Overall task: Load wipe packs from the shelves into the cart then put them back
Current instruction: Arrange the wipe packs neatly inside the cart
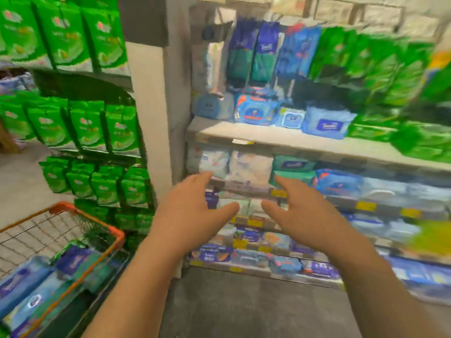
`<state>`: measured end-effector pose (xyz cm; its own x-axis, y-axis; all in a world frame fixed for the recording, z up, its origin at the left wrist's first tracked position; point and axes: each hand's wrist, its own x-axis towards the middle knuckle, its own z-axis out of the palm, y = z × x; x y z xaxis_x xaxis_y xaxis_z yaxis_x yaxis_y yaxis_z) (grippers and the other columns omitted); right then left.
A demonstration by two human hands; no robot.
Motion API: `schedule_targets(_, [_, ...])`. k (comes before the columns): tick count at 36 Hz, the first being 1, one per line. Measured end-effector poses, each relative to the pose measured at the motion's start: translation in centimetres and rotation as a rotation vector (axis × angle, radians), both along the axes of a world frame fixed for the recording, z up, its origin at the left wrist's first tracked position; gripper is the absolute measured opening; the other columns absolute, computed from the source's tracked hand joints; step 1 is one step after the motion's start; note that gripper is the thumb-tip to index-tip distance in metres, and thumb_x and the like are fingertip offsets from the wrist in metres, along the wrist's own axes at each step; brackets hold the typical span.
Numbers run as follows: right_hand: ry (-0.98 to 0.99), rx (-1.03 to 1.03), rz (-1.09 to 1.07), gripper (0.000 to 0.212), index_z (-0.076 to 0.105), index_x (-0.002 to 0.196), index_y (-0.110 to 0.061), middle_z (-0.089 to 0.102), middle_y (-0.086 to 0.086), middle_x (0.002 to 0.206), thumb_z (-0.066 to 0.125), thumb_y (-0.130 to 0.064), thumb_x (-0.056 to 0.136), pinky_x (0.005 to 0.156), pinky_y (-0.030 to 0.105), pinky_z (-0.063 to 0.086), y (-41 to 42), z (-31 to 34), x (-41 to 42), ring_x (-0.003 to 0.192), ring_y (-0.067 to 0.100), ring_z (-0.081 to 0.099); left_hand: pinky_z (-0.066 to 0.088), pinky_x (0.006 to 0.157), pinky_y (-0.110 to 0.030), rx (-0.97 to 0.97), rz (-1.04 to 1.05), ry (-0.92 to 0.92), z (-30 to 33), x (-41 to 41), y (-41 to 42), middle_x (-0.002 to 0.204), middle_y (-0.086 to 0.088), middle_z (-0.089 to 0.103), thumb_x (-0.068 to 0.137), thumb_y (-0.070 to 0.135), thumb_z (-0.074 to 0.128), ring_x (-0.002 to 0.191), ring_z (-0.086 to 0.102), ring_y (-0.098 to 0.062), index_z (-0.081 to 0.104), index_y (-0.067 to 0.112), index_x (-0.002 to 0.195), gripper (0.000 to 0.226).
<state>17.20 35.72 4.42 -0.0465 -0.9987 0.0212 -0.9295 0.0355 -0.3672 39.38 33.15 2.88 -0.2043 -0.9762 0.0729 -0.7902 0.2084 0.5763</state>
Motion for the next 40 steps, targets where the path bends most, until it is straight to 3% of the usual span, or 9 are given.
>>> schedule_targets(9, [-0.074,0.047,-0.174,0.078,0.023,0.160,-0.026,0.028,-0.006,0.165,0.055,-0.056,0.096,0.119,0.034,0.027,5.0,-0.3,-16.4,0.150,0.014,0.028,0.031,0.120,-0.041,0.021,-0.153,-0.024,0.6,-16.4,1.2,0.164,0.014,0.028,0.085,0.071,0.059,0.150,0.027,-0.012,0.023,0.039,0.159,0.088])
schedule_targets(19, [-0.122,0.071,-0.341,0.074,0.021,0.161,-0.028,0.025,-0.009,0.165,0.050,-0.057,0.099,0.114,0.031,0.031,7.5,0.8,-27.5,0.145,0.014,0.036,0.032,0.117,-0.038,-0.004,-0.306,-0.044,1.5,-28.8,0.4,0.163,0.013,0.031,0.086,0.070,0.058,0.148,0.032,-0.013,0.024,0.038,0.159,0.086])
schedule_targets(22, [-0.139,0.069,-0.390,0.074,0.021,0.161,-0.027,0.028,-0.008,0.164,0.050,-0.056,0.099,0.112,0.031,0.033,7.1,1.0,-30.1,0.141,0.015,0.041,0.030,0.114,-0.031,-0.011,-0.355,-0.028,1.9,-32.1,-0.5,0.160,0.014,0.035,0.088,0.065,0.061,0.146,0.033,-0.011,0.027,0.037,0.157,0.082])
schedule_targets(25, [-0.141,0.086,-0.433,0.077,0.019,0.161,-0.027,0.023,-0.009,0.166,0.050,-0.057,0.099,0.117,0.030,0.028,6.2,0.8,-32.7,0.149,0.015,0.029,0.029,0.112,-0.026,-0.003,-0.396,0.004,1.9,-35.1,-1.9,0.159,0.014,0.036,0.089,0.062,0.063,0.144,0.035,-0.009,0.029,0.037,0.157,0.080])
schedule_targets(31, [-0.085,0.084,-0.486,0.076,0.021,0.161,-0.027,0.024,-0.009,0.166,0.052,-0.057,0.098,0.119,0.030,0.025,3.7,0.4,-38.0,0.151,0.012,0.023,0.026,0.120,-0.030,-0.024,-0.434,0.055,0.4,-41.1,-6.6,0.160,0.011,0.036,0.084,0.068,0.062,0.146,0.032,-0.011,0.031,0.034,0.158,0.087])
schedule_targets(35, [-0.010,0.084,-0.496,0.078,0.018,0.161,-0.028,0.023,-0.009,0.166,0.048,-0.061,0.098,0.118,0.028,0.025,1.2,0.7,-41.4,0.152,0.011,0.022,0.030,0.117,-0.029,-0.035,-0.472,0.145,-0.1,-45.0,-10.2,0.157,0.013,0.040,0.075,0.080,0.056,0.144,0.035,-0.008,0.035,0.032,0.156,0.097])
schedule_targets(40, [0.019,0.084,-0.525,0.079,0.020,0.161,-0.024,0.025,-0.006,0.166,0.050,-0.059,0.097,0.116,0.024,0.026,-2.5,2.0,-45.7,0.151,0.010,0.024,0.029,0.116,-0.029,-0.018,-0.522,0.151,0.9,-50.3,-15.0,0.158,0.016,0.035,0.086,0.068,0.061,0.144,0.034,-0.006,0.028,0.040,0.156,0.082])
